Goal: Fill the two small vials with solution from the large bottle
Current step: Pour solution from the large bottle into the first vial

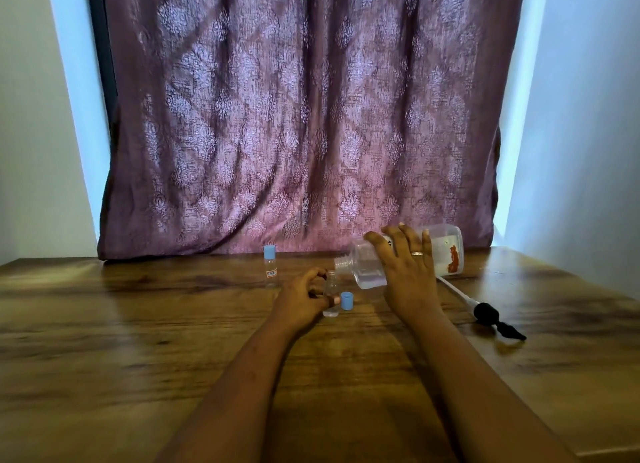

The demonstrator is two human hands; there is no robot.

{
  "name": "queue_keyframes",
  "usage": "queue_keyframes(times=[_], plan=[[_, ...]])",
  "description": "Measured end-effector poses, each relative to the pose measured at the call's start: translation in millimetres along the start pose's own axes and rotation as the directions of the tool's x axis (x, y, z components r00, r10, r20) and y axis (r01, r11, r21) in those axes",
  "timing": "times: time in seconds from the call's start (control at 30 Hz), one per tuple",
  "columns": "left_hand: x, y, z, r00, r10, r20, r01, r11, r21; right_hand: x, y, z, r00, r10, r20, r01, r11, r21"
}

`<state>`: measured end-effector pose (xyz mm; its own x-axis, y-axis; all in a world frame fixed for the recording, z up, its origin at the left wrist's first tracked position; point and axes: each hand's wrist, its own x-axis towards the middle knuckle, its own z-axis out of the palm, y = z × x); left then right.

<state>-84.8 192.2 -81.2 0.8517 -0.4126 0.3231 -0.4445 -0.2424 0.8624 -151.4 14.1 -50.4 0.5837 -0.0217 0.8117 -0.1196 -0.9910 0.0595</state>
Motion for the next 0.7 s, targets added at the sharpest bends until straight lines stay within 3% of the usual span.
queue_keyframes(times=[0.7], plan=[[0.1,-2.3,0.4,1.000,-0.015,-0.010,0.015,1.000,-0.011,0.2,0.5,1.9,1.000,-0.005,-0.006,0.005,1.000,0.001]])
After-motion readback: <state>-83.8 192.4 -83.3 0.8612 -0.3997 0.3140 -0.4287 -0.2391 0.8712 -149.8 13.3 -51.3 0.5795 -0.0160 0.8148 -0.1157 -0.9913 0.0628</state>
